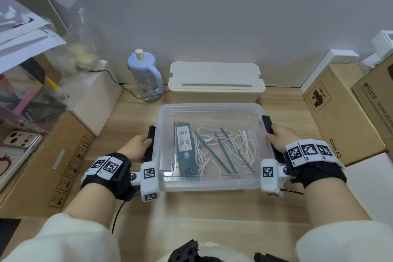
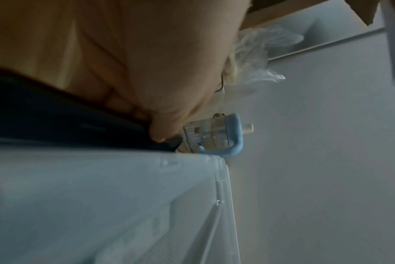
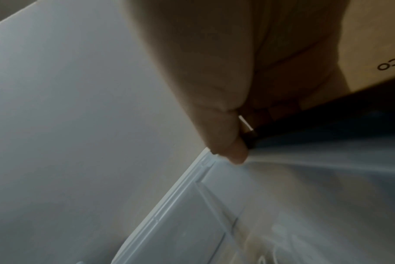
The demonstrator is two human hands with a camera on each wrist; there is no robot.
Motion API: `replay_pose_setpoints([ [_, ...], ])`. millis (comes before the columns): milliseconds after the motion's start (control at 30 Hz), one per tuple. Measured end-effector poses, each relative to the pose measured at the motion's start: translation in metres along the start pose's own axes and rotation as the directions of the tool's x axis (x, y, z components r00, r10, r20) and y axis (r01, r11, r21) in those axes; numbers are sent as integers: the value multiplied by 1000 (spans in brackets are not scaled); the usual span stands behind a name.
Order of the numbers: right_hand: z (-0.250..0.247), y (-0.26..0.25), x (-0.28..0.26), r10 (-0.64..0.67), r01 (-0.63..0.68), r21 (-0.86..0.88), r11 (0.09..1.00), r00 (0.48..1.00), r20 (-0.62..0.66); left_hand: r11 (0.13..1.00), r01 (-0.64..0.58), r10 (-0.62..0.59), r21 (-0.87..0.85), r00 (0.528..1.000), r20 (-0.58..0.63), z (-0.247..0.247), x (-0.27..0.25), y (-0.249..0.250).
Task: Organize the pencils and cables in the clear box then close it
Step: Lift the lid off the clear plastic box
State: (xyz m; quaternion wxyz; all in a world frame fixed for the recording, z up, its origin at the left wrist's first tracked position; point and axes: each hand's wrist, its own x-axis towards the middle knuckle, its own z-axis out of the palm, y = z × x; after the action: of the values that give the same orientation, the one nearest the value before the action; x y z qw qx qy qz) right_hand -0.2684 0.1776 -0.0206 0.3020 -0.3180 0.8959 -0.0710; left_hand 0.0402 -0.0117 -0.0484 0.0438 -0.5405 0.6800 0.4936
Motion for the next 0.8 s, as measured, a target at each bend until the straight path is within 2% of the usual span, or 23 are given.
replay_pose_setpoints([
  [67, -1, 1, 0, -16, 16, 11, 1000, 1000, 5, 1000, 8, -8, 20, 1000, -23, -2, -1, 7],
  [167, 1, 2, -3, -43, 44, 83, 996, 999, -23, 985, -58, 94, 163, 971, -220, -8, -7, 30],
  [233, 4, 1, -6, -50, 58, 148, 987, 997, -61, 984, -69, 92, 163, 986, -136, -4, -12, 44],
  [300, 9, 2, -8, -52, 62, 198, 978, 997, -56, 982, 0, 6, 188, 1000, -30, 5, -14, 50],
  [400, 14, 6, -13, -62, 55, 295, 954, 998, 14, 920, 51, -21, 389, 996, -81, 11, -8, 51],
  [600, 18, 17, -13, -122, 80, 522, 849, 991, 46, 902, 97, -59, 422, 993, -101, 6, -4, 59],
  [700, 21, 30, -15, -90, -32, 693, 720, 986, 139, 894, 98, -55, 437, 993, -109, 6, -5, 60],
  [800, 19, 34, -16, -23, -67, 549, 833, 988, 155, 917, 87, -48, 389, 993, -108, 6, -9, 60],
])
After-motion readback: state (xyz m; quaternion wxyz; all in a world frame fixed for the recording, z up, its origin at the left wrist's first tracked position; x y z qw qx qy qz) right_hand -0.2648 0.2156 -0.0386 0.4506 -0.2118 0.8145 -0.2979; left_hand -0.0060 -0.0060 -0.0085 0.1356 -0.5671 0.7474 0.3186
